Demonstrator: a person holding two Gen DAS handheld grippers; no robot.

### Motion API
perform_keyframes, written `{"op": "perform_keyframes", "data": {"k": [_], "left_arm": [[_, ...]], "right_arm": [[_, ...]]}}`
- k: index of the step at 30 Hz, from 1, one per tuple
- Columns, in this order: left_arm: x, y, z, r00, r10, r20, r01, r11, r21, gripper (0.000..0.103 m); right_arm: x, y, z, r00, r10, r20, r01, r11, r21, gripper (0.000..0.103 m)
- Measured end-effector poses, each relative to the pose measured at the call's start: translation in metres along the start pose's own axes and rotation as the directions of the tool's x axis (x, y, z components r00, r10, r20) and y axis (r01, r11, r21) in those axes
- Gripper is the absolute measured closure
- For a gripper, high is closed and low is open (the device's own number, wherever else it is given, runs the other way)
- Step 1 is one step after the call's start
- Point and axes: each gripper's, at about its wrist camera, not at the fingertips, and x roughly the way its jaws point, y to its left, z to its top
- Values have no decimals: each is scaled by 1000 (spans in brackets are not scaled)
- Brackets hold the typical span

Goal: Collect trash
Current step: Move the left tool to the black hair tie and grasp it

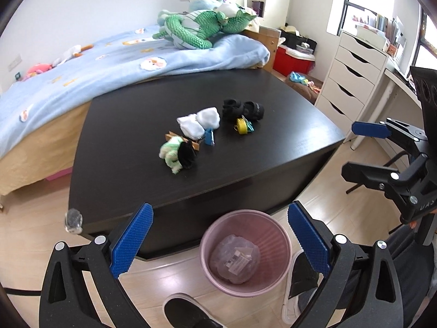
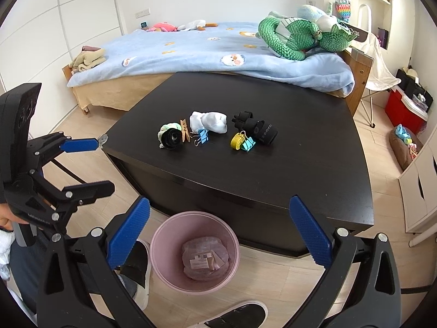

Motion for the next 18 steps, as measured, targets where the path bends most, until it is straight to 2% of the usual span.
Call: {"op": "perform_keyframes", "data": {"k": [12, 18], "left_arm": [[14, 20, 29, 999, 34, -11, -34, 999, -3, 8], [32, 26, 38, 999, 18, -36, -18, 1000, -4, 8]], "right_arm": [[10, -14, 25, 999, -31, -6, 31, 1000, -5, 3], [23, -22, 40, 999, -45, -18, 45, 999, -9, 3]]}}
